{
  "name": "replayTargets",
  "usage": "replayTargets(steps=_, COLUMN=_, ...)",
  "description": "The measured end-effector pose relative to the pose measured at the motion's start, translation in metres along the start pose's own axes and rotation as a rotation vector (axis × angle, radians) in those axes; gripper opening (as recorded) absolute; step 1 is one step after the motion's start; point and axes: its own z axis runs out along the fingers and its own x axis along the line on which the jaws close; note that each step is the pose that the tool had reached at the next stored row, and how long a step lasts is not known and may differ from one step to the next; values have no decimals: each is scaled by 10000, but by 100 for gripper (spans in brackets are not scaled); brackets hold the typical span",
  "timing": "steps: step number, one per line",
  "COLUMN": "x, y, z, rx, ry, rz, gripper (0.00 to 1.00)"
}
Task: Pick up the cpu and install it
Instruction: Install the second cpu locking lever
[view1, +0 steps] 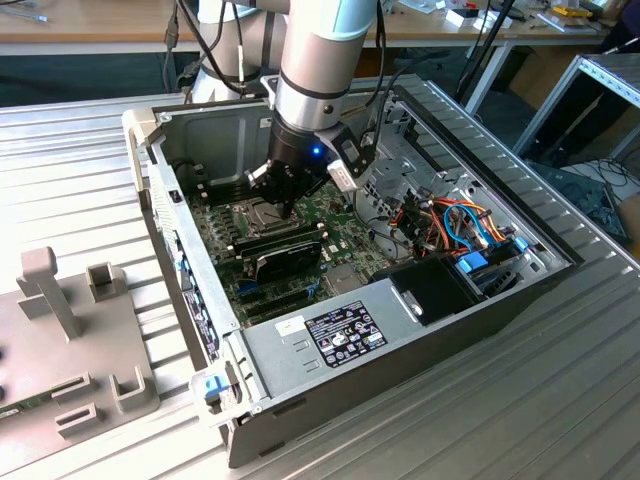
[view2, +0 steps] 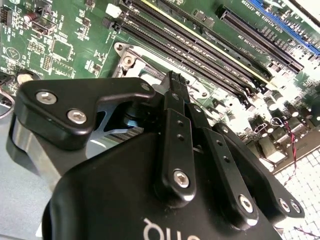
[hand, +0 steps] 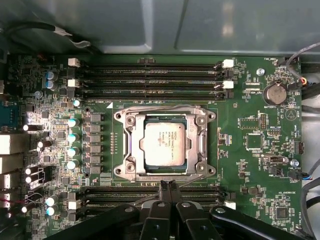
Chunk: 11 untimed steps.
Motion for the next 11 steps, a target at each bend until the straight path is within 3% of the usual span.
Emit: replayTargets(steps=11, x=58, y=-3, z=52, rx=-1, ry=0, rz=0, gripper=11)
